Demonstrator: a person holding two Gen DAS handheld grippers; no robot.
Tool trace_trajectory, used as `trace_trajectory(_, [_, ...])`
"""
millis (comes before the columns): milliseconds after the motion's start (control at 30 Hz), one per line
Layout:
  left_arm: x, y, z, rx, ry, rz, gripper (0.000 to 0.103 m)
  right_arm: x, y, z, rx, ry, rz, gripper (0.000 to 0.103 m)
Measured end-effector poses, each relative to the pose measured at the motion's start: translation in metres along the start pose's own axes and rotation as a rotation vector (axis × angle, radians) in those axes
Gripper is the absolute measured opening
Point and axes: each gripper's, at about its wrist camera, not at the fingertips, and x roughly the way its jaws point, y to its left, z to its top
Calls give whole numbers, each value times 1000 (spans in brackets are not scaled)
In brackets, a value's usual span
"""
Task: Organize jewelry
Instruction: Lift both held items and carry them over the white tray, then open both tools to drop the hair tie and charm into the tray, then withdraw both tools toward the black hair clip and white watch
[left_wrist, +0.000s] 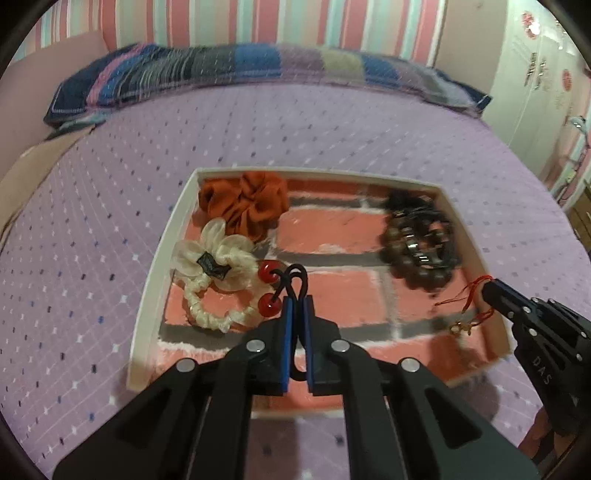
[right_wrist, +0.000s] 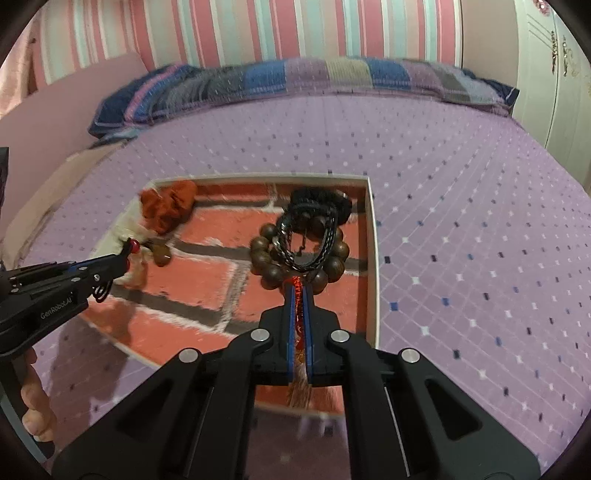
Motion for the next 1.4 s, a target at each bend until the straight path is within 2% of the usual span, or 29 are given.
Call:
trace_trajectory(133, [22,5,-3,-13,42,14,7,24,0,-2,-16,38,-31,5])
trace_trajectory(300, [35,8,-9,-16,78,11,11,35,-3,-8,-15,74,-30,7])
trace_trajectory(333, [35,8,-11,-16,79,8,11,35,-3,-8,-15,75,-29,10])
trace_trajectory(367, [34,8,-11,-16,79,7,13,34,-4,-9,-15,77,-23,21])
trace_trajectory(400, [31,9,-12,-17,75,7,22,31,-5,-9,-12,72,-8,34])
trace_trajectory(433, [28,9,-12,-18,68,5,28,27,-5,-9,-13,62,-5,38])
trace_trajectory(467, [21,9,-12,-19,53,5,39,22,-5,-9,-17,51,-6,43])
trace_trajectory(500, [17,7,-12,-16,42,7,43,16,-4,-9,-23,39,-7,47])
trace_trajectory(633, [-11,2,-15,4,0,3,45,-7,-3,-10,-27,4,-17,55])
trace_trajectory(700, [-28,0,-19,20,-31,15,56,-21,-1,-12,-26,-17,-25,64])
trace_trajectory(800, [-68,0,-32,48,-114,66,66,-45,3,-16,-31,-54,-35,74])
trace_trajectory(933, [-115,7,-48,30,-173,79,71,-88,16,-29,-47,-106,-60,83])
trace_trajectory(1000, [-138,14,-56,19,-200,91,77,-106,24,-37,-55,-126,-63,88])
trace_trajectory(1067, [-161,20,-68,11,-224,97,82,-123,32,-46,-66,-147,-71,91])
trace_trajectory(1233, [-209,43,-109,1,-253,107,86,-165,53,-78,-78,-191,-84,98])
trace_trajectory(1333, [-229,60,-138,-11,-269,107,88,-176,63,-102,-89,-195,-95,98])
trace_trajectory(1400, [-239,71,-158,-7,-282,138,88,-178,69,-116,-98,-191,-110,98])
